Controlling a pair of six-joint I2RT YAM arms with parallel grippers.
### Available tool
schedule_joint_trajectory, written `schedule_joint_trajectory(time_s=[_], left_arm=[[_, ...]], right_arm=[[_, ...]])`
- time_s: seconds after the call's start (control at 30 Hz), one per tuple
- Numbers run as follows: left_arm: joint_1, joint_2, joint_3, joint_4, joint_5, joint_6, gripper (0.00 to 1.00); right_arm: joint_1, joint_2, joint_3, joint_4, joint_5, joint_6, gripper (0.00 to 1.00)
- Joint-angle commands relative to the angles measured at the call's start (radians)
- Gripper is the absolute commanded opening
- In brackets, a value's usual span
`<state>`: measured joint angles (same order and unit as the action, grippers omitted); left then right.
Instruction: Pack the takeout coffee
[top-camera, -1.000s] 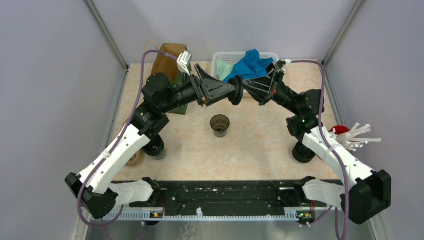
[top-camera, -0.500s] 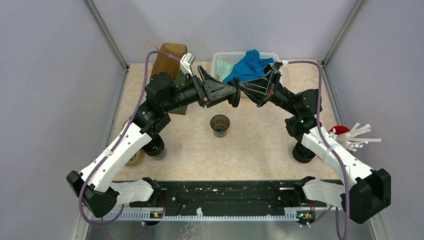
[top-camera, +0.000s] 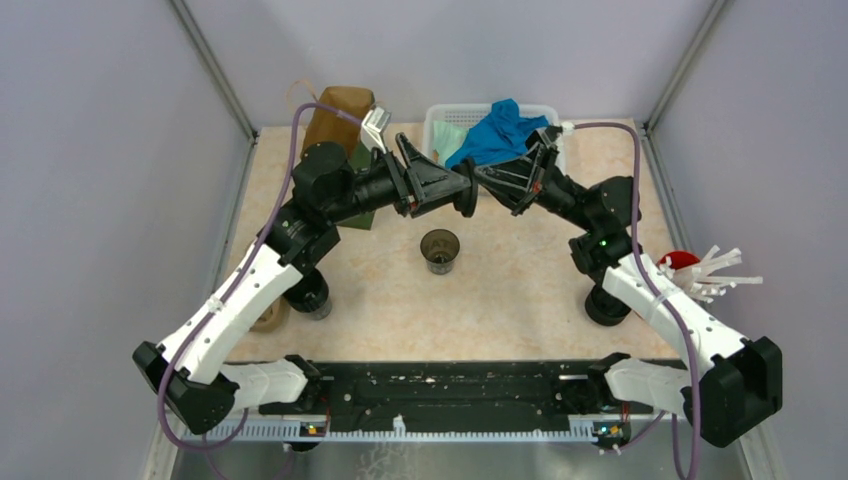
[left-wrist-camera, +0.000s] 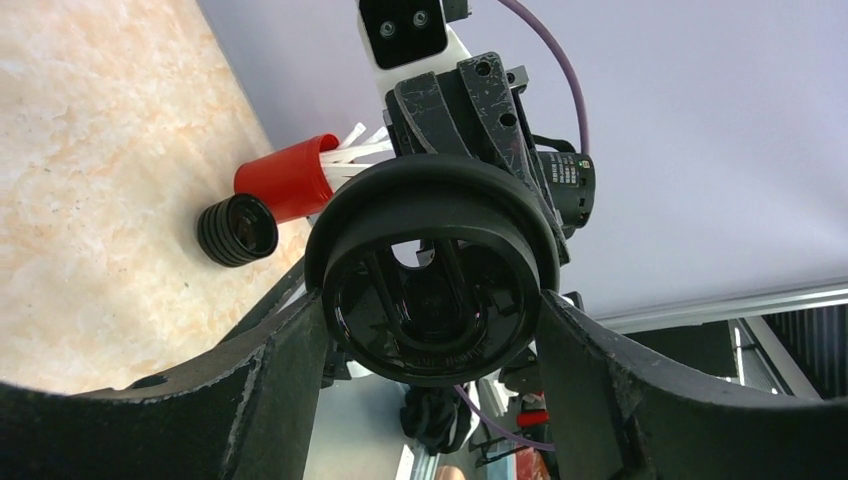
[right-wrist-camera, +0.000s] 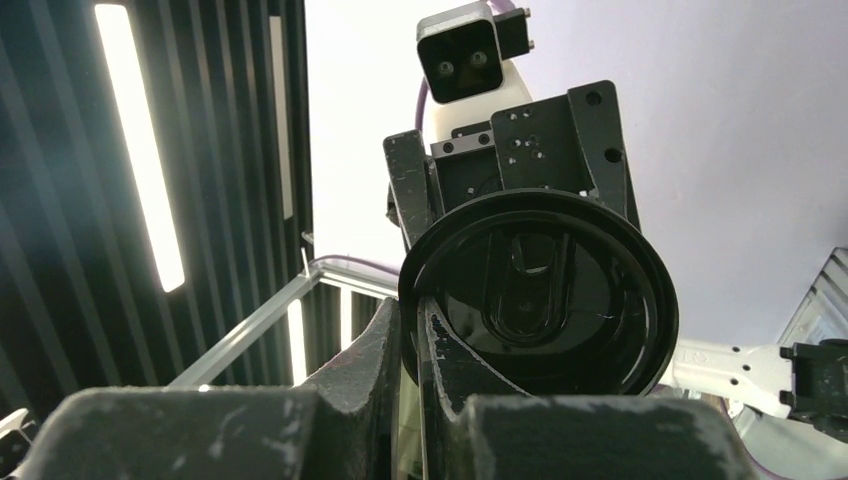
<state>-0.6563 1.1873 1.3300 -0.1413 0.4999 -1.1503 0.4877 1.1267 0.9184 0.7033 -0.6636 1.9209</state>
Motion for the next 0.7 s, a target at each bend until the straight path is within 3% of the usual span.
schedule_joint_trajectory(time_s=[0.0, 0.13, 0.23, 0.33, 0.37, 0.43, 0.67], left_arm=[[-0.004, 0.010, 0.073, -0.050, -0.021, 0.056, 0.71], [0.005, 0.020, 0.127, -0.209, -0.076, 0.146, 0.71], [0.024, 0.026, 0.137, -0.302, -0.103, 0.222, 0.72], [0.034, 0.061, 0.159, -0.415, -0.149, 0.337, 0.72], [0.035, 0.082, 0.176, -0.459, -0.169, 0.374, 0.72], [0.034, 0.139, 0.222, -0.544, -0.205, 0.462, 0.73], [0.029, 0.366, 0.333, -0.697, -0.392, 0.737, 0.70]], right_arm=[[0.022, -0.019, 0.038, -0.019, -0.011, -0.045, 0.08], [-0.002, -0.058, 0.039, -0.224, -0.043, -0.178, 0.33], [-0.076, -0.098, 0.101, -0.662, -0.076, -0.464, 0.56], [-0.189, -0.094, 0.187, -1.130, -0.035, -0.815, 0.68], [-0.201, -0.077, 0.221, -1.297, 0.001, -0.922, 0.71], [-0.201, -0.021, 0.291, -1.470, 0.089, -1.115, 0.73], [-0.199, 0.151, 0.399, -1.645, 0.224, -1.402, 0.70]])
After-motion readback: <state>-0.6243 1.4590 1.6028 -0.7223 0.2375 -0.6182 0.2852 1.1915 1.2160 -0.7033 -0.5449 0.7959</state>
